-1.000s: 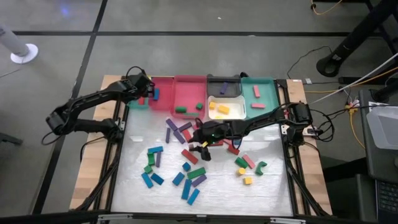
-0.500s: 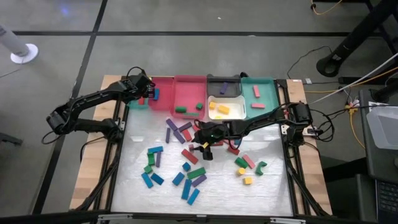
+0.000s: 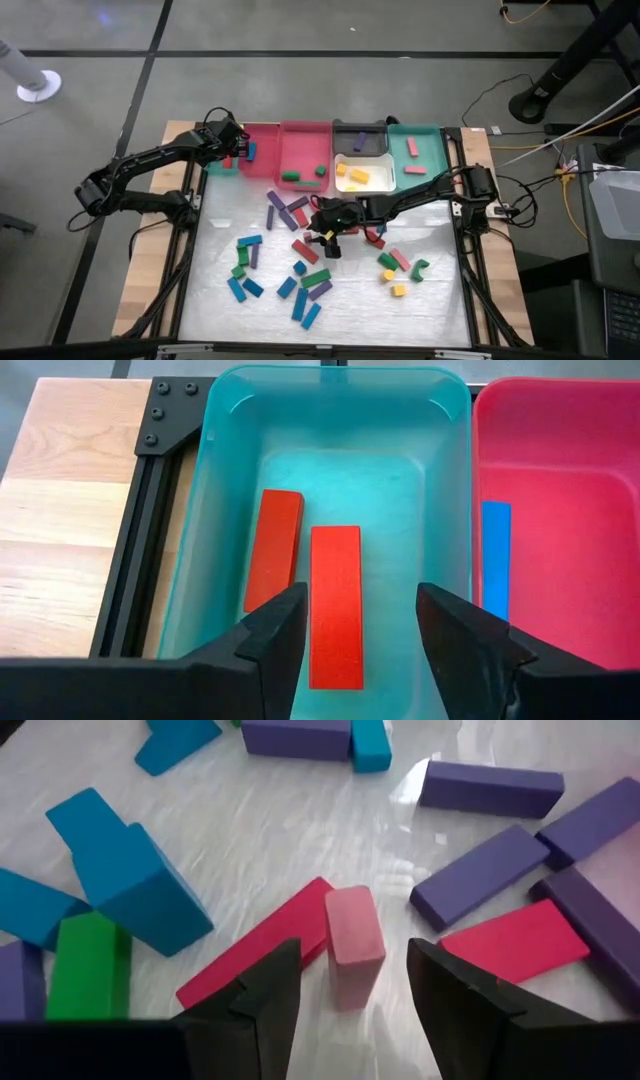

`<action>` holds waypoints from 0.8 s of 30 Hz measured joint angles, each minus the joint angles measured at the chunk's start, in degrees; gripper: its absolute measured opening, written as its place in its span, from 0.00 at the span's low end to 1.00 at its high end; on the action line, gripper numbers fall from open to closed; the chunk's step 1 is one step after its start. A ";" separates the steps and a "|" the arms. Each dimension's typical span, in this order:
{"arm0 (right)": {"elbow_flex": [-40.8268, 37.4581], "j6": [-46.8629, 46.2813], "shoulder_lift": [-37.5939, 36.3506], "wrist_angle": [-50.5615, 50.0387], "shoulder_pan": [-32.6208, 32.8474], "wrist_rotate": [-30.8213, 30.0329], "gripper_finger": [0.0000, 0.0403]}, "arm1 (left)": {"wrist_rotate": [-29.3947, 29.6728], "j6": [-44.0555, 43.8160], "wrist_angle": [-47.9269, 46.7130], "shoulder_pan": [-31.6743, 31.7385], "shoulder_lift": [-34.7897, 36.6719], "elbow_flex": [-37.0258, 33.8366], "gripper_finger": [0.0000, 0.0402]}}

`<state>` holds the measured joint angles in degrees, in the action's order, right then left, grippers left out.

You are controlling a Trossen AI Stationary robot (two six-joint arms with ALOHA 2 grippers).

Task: Sort blocks
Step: Put the pink block into the right green bin

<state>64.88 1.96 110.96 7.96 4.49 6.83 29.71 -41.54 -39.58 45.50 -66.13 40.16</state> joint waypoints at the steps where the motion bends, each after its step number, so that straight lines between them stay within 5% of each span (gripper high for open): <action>1: -0.02 0.00 0.00 0.38 0.00 0.00 0.46 | 0.00 0.00 0.01 0.00 0.00 0.00 0.44; 13: 0.00 -0.16 3.51 4.30 0.00 0.76 0.43 | -0.02 0.00 -0.03 -0.02 0.07 -0.02 0.44; 22: 0.00 -0.52 3.54 5.69 0.00 1.73 0.14 | -0.35 0.00 -0.05 -0.02 0.09 -0.02 0.44; 24: 0.00 -2.41 3.31 5.60 0.00 1.75 0.13 | -0.39 0.00 -0.06 -0.02 0.09 -0.02 0.44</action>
<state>64.88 -0.45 114.27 13.56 4.49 8.58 29.32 -41.54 -39.64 45.47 -66.04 40.14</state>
